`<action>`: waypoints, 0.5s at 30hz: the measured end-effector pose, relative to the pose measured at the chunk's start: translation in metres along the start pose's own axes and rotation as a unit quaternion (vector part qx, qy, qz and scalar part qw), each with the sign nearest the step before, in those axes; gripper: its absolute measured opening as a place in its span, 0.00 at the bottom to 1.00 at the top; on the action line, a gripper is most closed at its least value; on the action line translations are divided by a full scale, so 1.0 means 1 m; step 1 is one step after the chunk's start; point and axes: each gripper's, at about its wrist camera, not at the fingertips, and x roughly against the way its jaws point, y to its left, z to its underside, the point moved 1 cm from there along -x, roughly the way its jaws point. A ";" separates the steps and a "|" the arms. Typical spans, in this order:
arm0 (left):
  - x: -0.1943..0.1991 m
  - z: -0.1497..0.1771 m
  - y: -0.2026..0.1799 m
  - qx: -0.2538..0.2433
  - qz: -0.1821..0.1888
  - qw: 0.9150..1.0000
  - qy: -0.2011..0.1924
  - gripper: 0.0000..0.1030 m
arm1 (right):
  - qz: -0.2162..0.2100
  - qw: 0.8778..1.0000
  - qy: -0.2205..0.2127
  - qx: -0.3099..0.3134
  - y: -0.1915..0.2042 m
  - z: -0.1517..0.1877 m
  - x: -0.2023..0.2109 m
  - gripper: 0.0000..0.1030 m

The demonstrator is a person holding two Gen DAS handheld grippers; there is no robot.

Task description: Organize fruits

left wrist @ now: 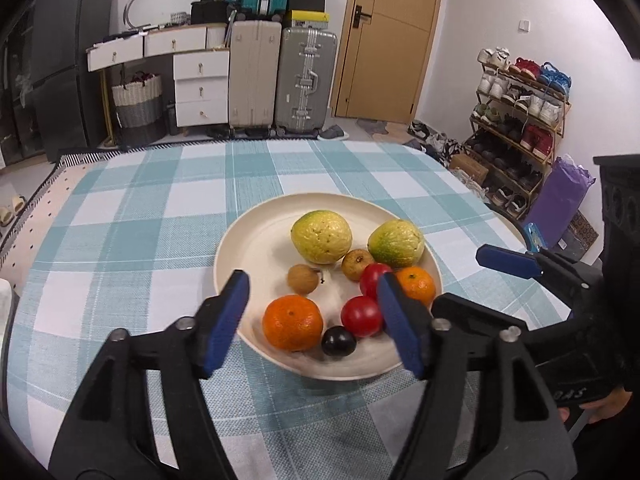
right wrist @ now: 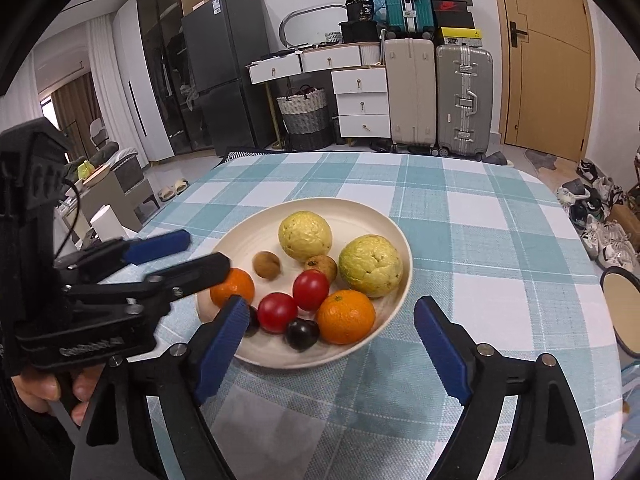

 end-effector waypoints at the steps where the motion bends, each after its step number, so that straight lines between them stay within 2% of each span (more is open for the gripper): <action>1: 0.005 0.001 0.000 0.000 -0.002 1.000 -0.004 0.76 | 0.002 1.000 -0.001 -0.002 -0.002 0.001 0.001 0.89; 2: 0.010 0.001 0.001 0.001 -0.006 1.000 -0.008 0.83 | 0.003 1.000 -0.003 -0.005 -0.003 0.002 0.002 0.90; 4: 0.020 0.003 0.003 0.001 -0.013 1.000 -0.018 0.86 | 0.001 1.000 -0.007 -0.012 -0.005 0.004 0.006 0.95; 6: 0.028 0.005 0.004 0.000 -0.018 1.000 -0.022 0.98 | -0.008 1.000 -0.009 -0.015 -0.006 0.007 0.010 1.00; 9: 0.044 0.009 0.006 -0.003 -0.025 0.999 -0.044 0.99 | -0.011 1.000 -0.015 -0.005 -0.003 0.009 0.015 1.00; 15: 0.064 0.019 0.009 0.004 -0.024 0.998 -0.054 0.99 | -0.015 0.999 -0.043 0.015 0.004 0.017 0.029 1.00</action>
